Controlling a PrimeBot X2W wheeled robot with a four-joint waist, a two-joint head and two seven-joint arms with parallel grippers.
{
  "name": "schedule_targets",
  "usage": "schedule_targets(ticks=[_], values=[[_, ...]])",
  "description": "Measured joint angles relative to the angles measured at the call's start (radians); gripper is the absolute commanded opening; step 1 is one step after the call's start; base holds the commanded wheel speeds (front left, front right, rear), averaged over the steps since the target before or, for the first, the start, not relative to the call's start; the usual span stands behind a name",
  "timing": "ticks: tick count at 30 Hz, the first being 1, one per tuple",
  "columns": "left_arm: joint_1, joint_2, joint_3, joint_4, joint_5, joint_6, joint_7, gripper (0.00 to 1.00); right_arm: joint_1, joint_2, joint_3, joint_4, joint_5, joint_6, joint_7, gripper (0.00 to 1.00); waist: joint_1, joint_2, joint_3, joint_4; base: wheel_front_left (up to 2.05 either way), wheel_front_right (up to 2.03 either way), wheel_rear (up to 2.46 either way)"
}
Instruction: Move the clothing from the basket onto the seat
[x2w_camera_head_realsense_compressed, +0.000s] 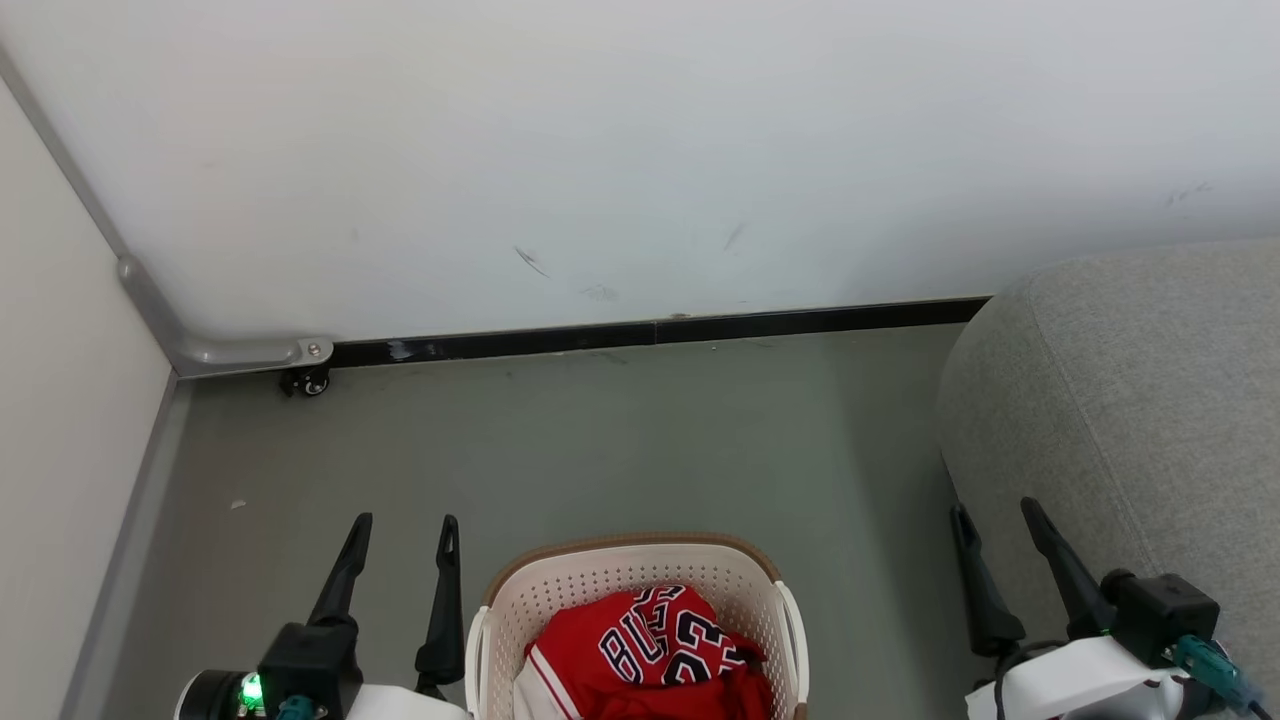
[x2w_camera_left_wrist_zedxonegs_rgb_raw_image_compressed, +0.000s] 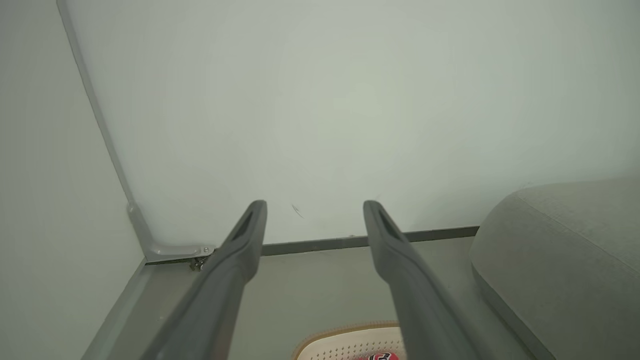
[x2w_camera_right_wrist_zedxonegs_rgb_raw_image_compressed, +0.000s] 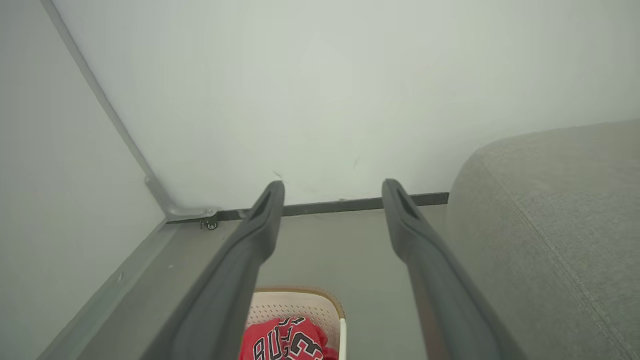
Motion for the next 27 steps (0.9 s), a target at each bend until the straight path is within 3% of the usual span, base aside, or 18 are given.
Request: schedule_targets(ticks=[9,27], values=[[0.011,0.001,-0.014,0.009,0.119,0.032,-0.027,1.00,0.000,0.001,-0.001,0.002,-0.124,0.000,-0.022,1.00,-0.0001,0.0000,0.000,0.002,0.00,0.00,0.00],[0.009,-0.005,0.003,0.059,0.102,0.040,-0.031,1.00,0.000,0.002,-0.011,0.005,-0.108,0.000,-0.025,1.00,-0.0002,0.0000,0.001,0.005,0.00,0.00,0.00]])
